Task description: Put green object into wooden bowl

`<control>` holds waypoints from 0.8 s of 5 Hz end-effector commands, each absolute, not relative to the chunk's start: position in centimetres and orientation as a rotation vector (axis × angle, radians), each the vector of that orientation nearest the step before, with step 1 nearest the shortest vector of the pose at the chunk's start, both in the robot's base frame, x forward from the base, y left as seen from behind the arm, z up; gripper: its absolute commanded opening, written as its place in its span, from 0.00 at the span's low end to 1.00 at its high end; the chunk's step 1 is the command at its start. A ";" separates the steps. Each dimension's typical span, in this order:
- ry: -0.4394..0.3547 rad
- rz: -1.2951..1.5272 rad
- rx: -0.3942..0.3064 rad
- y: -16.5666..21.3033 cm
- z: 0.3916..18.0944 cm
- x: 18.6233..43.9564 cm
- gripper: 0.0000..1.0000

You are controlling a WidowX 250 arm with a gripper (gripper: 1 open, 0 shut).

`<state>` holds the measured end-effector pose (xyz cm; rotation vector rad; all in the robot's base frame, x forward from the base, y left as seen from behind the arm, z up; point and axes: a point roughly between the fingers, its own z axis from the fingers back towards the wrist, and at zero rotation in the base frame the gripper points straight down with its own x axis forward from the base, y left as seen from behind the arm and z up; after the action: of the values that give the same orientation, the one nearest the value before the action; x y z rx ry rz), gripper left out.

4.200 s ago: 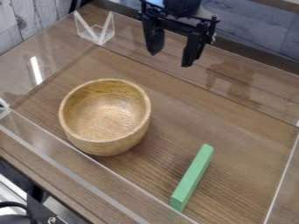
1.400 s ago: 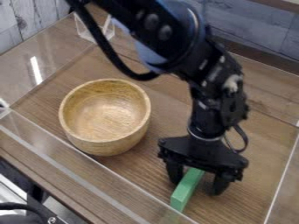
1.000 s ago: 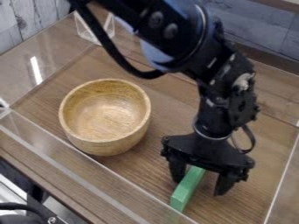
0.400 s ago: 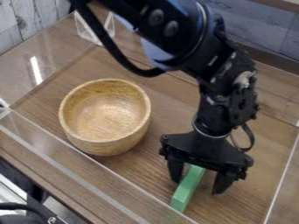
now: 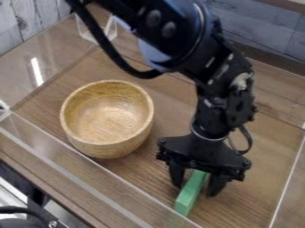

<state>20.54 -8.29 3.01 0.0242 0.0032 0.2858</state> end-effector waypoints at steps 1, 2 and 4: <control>-0.036 0.291 -0.004 -7.7 4.9 20.9 0.00; -0.041 0.239 -0.021 -6.5 8.3 20.8 0.00; -0.033 0.142 -0.046 -3.6 12.2 21.0 0.00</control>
<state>20.13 -3.55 10.99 -0.0335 0.0198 0.1485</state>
